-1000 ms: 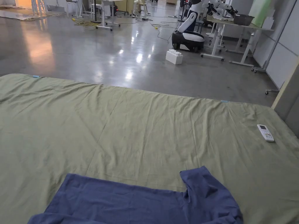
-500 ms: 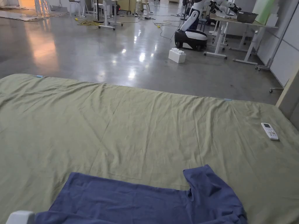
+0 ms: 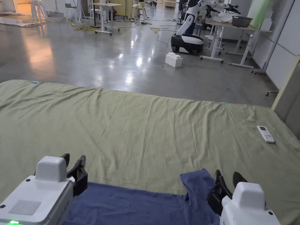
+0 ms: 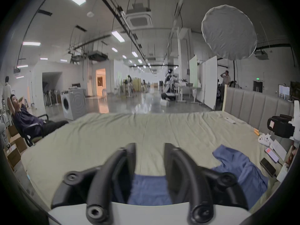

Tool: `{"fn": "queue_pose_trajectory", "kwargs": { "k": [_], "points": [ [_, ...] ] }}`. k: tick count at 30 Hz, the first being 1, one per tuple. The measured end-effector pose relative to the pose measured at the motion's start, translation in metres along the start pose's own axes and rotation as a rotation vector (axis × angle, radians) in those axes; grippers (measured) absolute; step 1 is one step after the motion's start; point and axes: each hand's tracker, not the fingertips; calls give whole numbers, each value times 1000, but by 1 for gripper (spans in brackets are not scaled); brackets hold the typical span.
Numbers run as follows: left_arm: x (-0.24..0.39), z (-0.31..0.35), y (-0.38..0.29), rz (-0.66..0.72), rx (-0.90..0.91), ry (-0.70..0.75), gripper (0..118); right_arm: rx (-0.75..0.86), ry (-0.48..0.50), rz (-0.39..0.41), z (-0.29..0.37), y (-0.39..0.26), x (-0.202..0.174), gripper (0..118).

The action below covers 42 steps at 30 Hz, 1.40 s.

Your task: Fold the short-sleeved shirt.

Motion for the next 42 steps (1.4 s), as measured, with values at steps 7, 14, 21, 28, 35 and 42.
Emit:
{"fn": "queue_pose_trajectory", "kwargs": {
  "k": [7, 14, 21, 28, 35, 42],
  "points": [
    [-7, -6, -11, 8, 31, -2, 4, 24, 0, -6, -1, 3, -7, 2],
    [-40, -22, -28, 24, -44, 24, 3, 12, 6, 10, -8, 1, -11, 1],
    [-76, -57, -36, 27, -155, 47, 3, -20, 5, 18, -23, -7, -12, 1],
    [-110, -142, -55, 72, -381, -20, 3, -91, -2, 16, -40, -22, -12, 1],
    [-98, -211, -76, 83, -642, -58, 63, -159, -14, 38, -52, -41, -9, 1],
    [-83, -255, -111, 58, -868, -36, 92, -234, -43, 47, -59, -59, 3, 1]
  ]
}}
